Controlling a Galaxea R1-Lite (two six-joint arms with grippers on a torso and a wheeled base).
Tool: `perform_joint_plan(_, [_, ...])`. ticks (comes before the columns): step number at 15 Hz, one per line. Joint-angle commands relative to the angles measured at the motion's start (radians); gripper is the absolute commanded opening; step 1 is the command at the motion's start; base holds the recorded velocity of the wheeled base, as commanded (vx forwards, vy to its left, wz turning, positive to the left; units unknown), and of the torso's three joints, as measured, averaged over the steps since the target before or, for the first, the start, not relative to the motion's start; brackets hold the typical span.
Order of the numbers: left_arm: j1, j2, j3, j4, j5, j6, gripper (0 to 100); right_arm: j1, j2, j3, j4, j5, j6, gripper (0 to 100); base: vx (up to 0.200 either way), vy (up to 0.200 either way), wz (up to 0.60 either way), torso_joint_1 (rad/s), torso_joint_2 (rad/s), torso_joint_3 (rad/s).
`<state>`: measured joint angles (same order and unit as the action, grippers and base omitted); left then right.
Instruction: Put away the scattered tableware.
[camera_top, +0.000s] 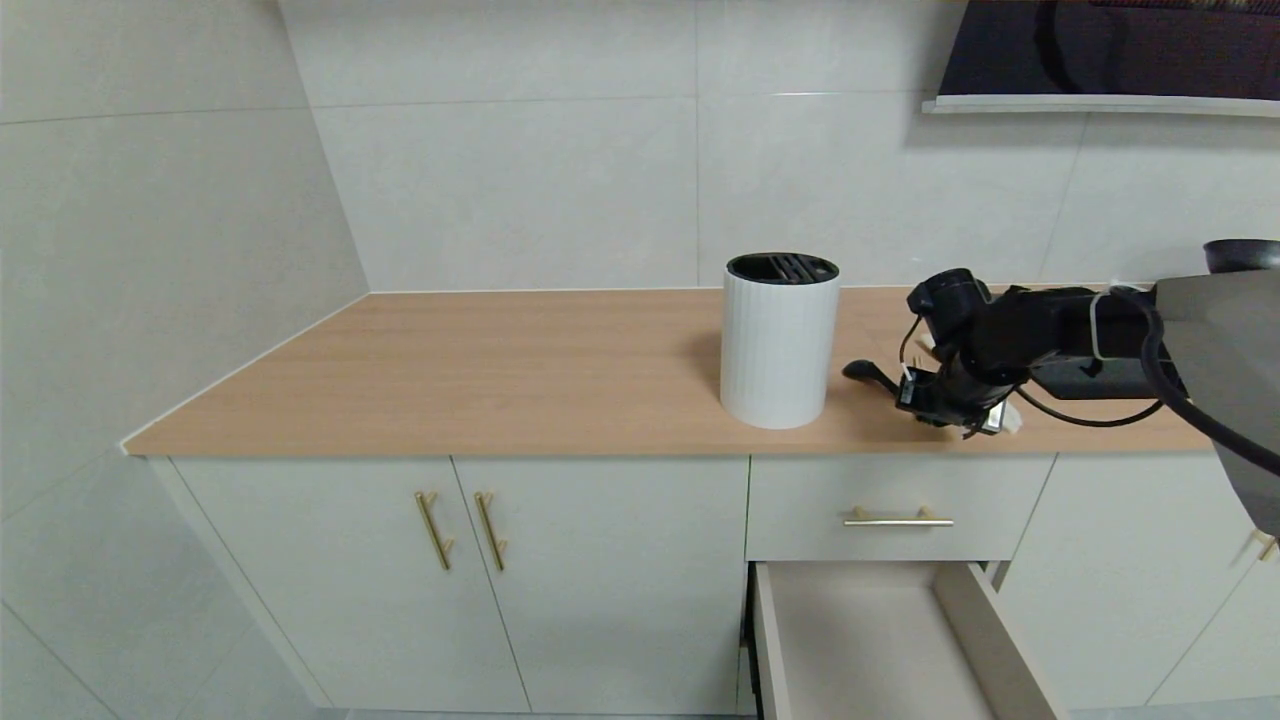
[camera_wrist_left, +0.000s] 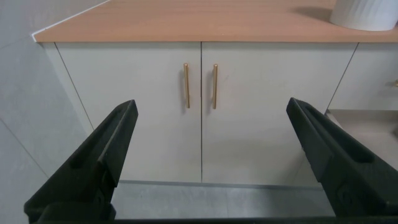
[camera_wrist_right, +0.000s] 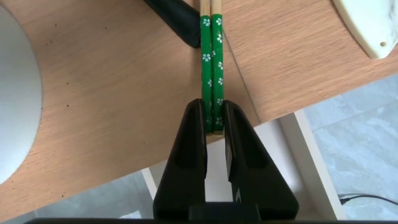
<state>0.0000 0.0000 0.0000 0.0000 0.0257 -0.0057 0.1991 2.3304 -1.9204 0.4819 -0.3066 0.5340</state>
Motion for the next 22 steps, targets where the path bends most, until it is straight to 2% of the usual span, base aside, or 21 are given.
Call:
perform_joint_plan(1, [0.000,0.000,0.000,0.000,0.000,0.000,100,0.000,-0.019,0.003,0.003,0.000,0.003,0,0.000,0.000,0.00,0.000,0.00,0.000])
perform_joint_plan(3, [0.000,0.000,0.000,0.000,0.000,0.000,100,0.003,-0.103,0.043,0.015,0.007,0.004,0,0.000,0.000,0.00,0.000,0.00,0.000])
perform_joint_plan(5, [0.000,0.000,0.000,0.000,0.000,0.000,100,0.014,-0.233,0.139,0.050,0.046,0.001,0,0.000,0.000,0.00,0.000,0.00,0.000])
perform_joint_plan(8, [0.000,0.000,0.000,0.000,0.000,0.000,100,0.043,-0.502,0.333,0.053,0.239,-0.075,0,0.000,0.000,0.00,0.000,0.00,0.000])
perform_joint_plan(10, [0.000,0.000,0.000,0.000,0.000,0.000,100,0.055,-0.648,0.466,0.049,0.320,-0.161,0,0.000,0.000,0.00,0.000,0.00,0.000])
perform_joint_plan(14, [0.000,0.000,0.000,0.000,0.000,0.000,100,0.057,-0.784,0.624,0.092,0.342,-0.236,0,0.000,0.000,0.00,0.000,0.00,0.000])
perform_joint_plan(16, [0.000,0.000,0.000,0.000,0.000,0.000,100,0.048,-0.829,0.710,0.104,0.431,-0.330,0,0.000,0.000,0.00,0.000,0.00,0.000])
perform_joint_plan(17, [0.000,0.000,0.000,0.000,0.000,0.000,100,0.040,-0.835,0.718,0.107,0.462,-0.367,0,0.000,0.000,0.00,0.000,0.00,0.000])
perform_joint_plan(22, [0.000,0.000,0.000,0.000,0.000,0.000,100,0.049,-0.833,0.787,0.099,0.472,-0.460,0,0.000,0.000,0.00,0.000,0.00,0.000])
